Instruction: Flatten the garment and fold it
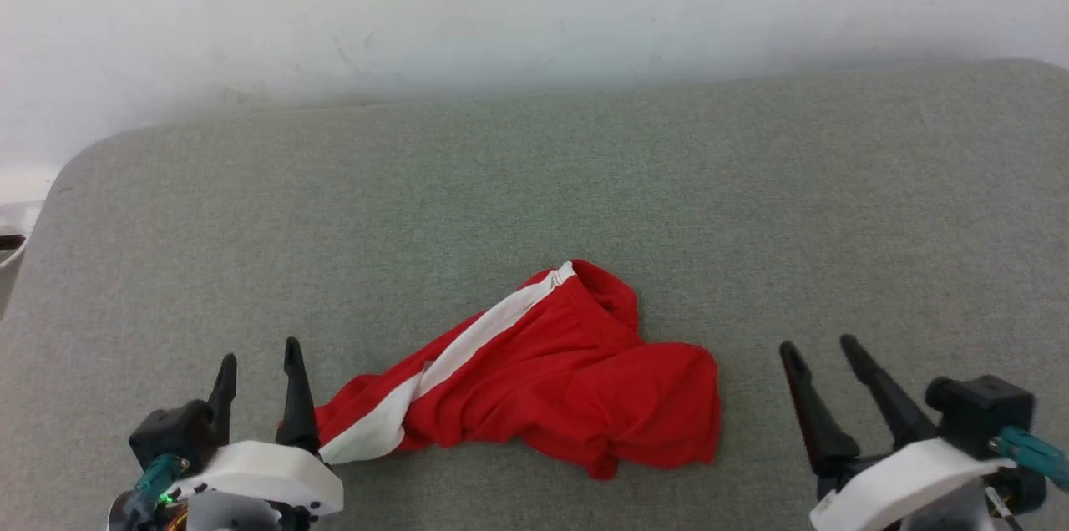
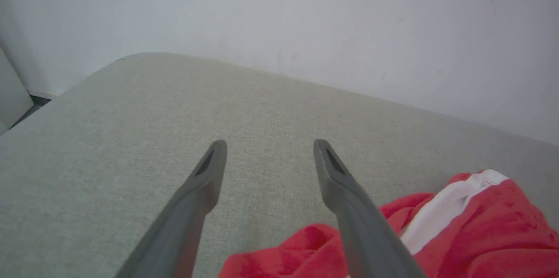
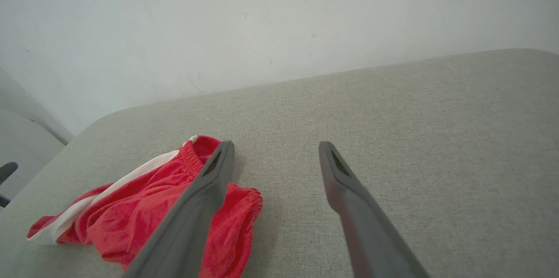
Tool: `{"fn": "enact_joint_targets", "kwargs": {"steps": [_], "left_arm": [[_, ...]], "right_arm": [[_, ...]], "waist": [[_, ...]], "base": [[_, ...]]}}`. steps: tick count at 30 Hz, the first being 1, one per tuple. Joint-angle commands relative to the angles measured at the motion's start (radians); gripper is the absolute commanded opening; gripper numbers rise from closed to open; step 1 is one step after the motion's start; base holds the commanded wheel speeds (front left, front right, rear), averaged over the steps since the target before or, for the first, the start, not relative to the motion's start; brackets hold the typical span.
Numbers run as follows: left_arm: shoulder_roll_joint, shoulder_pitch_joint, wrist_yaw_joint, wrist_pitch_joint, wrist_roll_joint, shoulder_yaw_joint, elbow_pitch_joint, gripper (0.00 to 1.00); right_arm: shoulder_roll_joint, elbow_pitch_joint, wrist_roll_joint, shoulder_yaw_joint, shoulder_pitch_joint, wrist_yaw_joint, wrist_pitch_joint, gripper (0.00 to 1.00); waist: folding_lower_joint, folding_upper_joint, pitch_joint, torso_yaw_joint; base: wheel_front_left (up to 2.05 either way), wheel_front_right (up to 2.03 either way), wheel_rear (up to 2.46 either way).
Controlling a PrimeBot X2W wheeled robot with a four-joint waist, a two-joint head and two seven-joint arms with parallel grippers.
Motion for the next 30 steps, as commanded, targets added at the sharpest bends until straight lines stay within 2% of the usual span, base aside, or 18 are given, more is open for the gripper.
{"fn": "enact_joint_targets", "kwargs": {"steps": [1,8,17,27,28,29,30], "left_arm": [[-0.002,-0.015,-0.01,-0.018,0.016,-0.005,-0.006,1.0],[-0.053,-0.017,-0.032,-0.055,0.079,-0.011,-0.058,1.0],[-0.124,-0.036,-0.069,-0.056,0.142,-0.001,-0.11,1.0],[-0.161,-0.074,-0.104,-0.056,0.157,-0.009,-0.109,1.0],[-0.162,-0.078,-0.105,-0.056,0.157,-0.009,-0.109,1.0],[-0.163,-0.08,-0.107,-0.056,0.157,-0.008,-0.109,1.0],[-0.164,-0.082,-0.108,-0.056,0.157,-0.007,-0.109,1.0]], "right_arm": [[-0.01,0.016,0.003,0.01,-0.018,-0.001,0.012,1.0],[-0.069,0.174,0.089,0.087,-0.179,-0.001,0.123,1.0],[-0.12,0.433,0.234,0.263,-0.484,-0.001,0.347,1.0],[-0.134,0.71,0.345,0.36,-0.7,-0.001,0.422,1.0],[-0.136,0.727,0.357,0.373,-0.713,-0.001,0.426,0.69],[-0.138,0.741,0.369,0.386,-0.722,-0.001,0.428,0.27],[-0.137,0.752,0.391,0.394,-0.728,-0.001,0.431,0.0]], "waist": [[0.0001,0.0,-0.003,0.006],[0.0001,0.0,0.004,0.07],[0.0001,0.0,0.044,0.176],[0.0001,0.0,0.109,0.25],[0.0001,0.0,0.114,0.252],[0.0001,0.0,0.116,0.253],[0.0001,0.0,0.118,0.253]], "base": [[0.0,0.0,0.0],[0.0,0.0,0.0],[0.0,0.0,0.0],[0.0,0.0,0.0],[0.0,0.0,0.0],[0.0,0.0,0.0],[0.0,0.0,0.0]]}}
